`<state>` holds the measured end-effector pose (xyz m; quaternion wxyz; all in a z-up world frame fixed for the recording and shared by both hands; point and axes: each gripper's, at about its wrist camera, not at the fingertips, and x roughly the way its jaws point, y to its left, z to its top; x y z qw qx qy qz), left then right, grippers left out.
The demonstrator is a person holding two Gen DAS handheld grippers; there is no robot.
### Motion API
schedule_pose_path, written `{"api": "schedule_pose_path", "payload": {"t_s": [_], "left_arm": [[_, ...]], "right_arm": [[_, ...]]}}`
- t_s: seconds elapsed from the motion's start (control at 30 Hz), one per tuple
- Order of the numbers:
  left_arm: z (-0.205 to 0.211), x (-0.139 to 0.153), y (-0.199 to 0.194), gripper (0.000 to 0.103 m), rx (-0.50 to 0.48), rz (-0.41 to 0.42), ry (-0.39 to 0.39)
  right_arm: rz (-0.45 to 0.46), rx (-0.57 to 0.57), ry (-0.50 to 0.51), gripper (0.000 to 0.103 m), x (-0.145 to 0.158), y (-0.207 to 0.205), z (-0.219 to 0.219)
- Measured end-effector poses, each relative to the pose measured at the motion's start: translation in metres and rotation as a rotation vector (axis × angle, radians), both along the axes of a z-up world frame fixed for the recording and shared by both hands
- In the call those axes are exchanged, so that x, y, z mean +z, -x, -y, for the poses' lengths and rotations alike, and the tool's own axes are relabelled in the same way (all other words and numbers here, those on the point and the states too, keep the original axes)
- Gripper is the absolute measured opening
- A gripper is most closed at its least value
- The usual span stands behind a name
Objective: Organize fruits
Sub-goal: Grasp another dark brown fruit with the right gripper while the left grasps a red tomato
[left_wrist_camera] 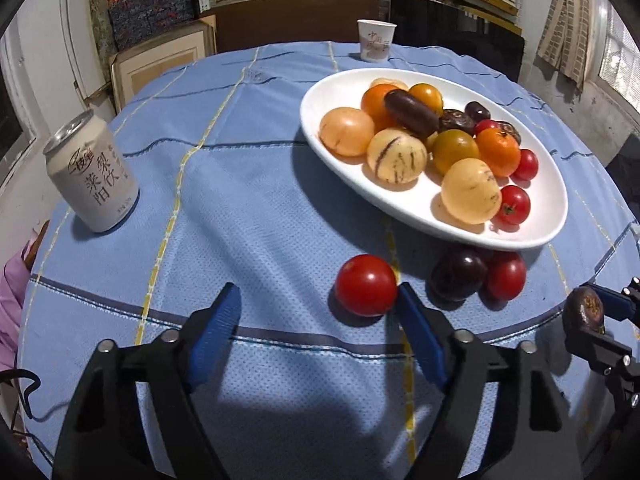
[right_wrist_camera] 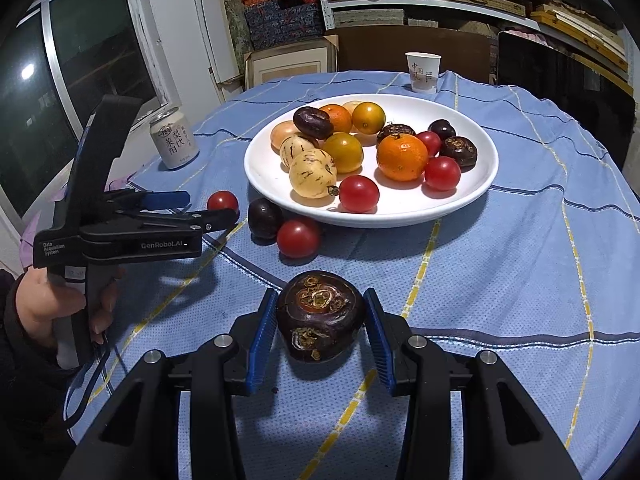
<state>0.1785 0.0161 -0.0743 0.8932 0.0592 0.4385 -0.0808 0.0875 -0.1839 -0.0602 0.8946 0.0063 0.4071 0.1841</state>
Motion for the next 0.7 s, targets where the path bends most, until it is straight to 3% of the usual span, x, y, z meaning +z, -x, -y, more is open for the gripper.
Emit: {"api": "schedule_pose_path", "payload": {"t_s": [0.1, 0.23, 0.3, 0.43, 0.5, 0.7], "left_arm": [[0.008, 0.000, 0.004, 0.056, -0.041, 0.024, -0.022], [0.012, -0.002, 0.003, 0.049, -0.072, 0.014, -0.015], [0.011, -0.002, 0.003, 0.041, -0.090, 0.008, 0.010], [0.012, -0.002, 0.002, 0.038, -0.101, 0.007, 0.025], [0.011, -0.002, 0.003, 0.030, -0.105, 0.013, 0.033], [0.010, 0.002, 0.007, 0.030, -0.111, 0.035, 0.047]], "right_arm": [[0.002, -0.004, -0.004, 0.044, 0.000, 0.000, 0.001], [0.001, -0.007, -0.004, 0.044, 0.000, 0.000, 0.001], [0.000, -0.007, -0.004, 0.044, 0.000, 0.000, 0.001], [-0.004, -0.009, -0.003, 0.044, -0.001, 0.000, 0.001], [-0.005, -0.012, -0.003, 0.044, -0.001, 0.000, 0.002], [-0.015, -0.015, -0.006, 0.044, -0.002, -0.002, 0.002]]}}
